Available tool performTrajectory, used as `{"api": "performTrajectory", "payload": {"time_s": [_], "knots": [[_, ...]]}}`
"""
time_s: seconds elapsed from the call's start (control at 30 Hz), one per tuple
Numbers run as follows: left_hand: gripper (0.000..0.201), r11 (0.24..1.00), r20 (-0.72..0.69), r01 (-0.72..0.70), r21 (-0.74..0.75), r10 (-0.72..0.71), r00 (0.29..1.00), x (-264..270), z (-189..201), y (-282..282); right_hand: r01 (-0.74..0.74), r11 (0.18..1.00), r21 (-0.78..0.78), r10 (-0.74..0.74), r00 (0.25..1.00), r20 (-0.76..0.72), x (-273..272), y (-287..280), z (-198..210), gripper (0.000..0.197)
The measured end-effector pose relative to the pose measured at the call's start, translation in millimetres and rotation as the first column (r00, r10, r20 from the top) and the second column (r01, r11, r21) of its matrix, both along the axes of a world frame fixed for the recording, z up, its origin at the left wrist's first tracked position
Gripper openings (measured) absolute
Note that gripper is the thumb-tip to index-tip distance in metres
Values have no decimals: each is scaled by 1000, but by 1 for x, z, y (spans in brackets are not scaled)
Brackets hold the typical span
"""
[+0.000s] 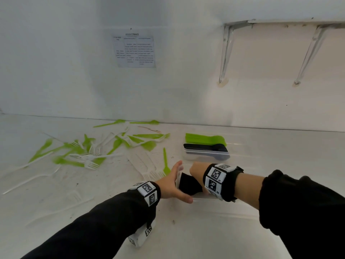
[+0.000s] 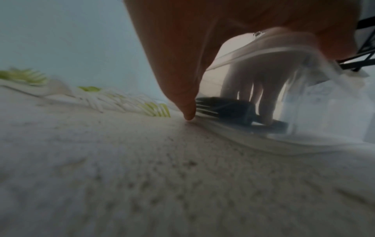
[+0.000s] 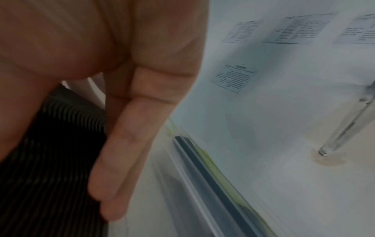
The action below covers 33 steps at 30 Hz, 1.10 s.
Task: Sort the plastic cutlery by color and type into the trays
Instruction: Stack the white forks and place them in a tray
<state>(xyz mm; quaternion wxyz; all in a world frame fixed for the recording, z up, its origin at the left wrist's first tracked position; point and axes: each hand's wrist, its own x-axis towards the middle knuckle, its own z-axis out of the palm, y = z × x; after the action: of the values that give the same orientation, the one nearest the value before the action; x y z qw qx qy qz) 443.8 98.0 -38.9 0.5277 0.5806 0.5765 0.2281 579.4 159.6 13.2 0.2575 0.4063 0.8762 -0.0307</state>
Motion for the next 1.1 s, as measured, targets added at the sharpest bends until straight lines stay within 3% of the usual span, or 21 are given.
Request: {"api": "performTrajectory", "payload": {"time_s": [0.13, 0.3, 0.43, 0.5, 0.57, 0.63, 0.7, 0.77, 0.9, 1.0, 1.1], "knots": [[131, 1000, 5, -3, -5, 3, 1000, 0, -1, 0, 19, 999, -31, -20, 999, -36, -7, -1, -2, 38], [133, 1000, -6, 13, -16, -13, 1000, -1, -3, 1, -5, 998, -66, 12, 995, 97, -15, 3, 14, 56], [140, 999, 0, 24, -35, -24, 1000, -5, -3, 3, 8, 1000, 24, -4, 990, -141, -16, 6, 29, 29], [140, 999, 37, -6, -46, 8, 999, -8, 0, 0, 28, 997, 78, -4, 957, -291, -24, 11, 38, 26], [120, 995, 53, -97, -22, 98, 994, -15, 5, -6, 48, 991, 126, 10, 907, -420, -40, 18, 48, 26], [73, 977, 56, -211, 32, 209, 976, -31, 9, -12, 19, 991, 134, 44, 893, -449, -60, 27, 52, 29], [35, 957, 75, -284, 60, 279, 957, -55, 13, -20, -99, 990, 99, 129, 920, -371, -85, 38, 48, 39], [21, 942, 81, -325, 80, 319, 944, -84, 16, -29, -269, 958, 97, 284, 936, -207, -110, 44, 42, 52], [14, 904, 50, -414, 108, 411, 910, -139, 20, -45, -578, 798, 172, 577, 814, 59, -151, 42, 29, 60], [14, 881, 53, -459, 117, 456, 889, -171, 20, -50, -690, 707, 154, 671, 723, 163, -173, 42, 11, 52], [15, 882, 60, -457, 113, 453, 889, -194, 19, -52, -724, 678, 127, 692, 687, 223, -187, 42, -4, 47]]}}
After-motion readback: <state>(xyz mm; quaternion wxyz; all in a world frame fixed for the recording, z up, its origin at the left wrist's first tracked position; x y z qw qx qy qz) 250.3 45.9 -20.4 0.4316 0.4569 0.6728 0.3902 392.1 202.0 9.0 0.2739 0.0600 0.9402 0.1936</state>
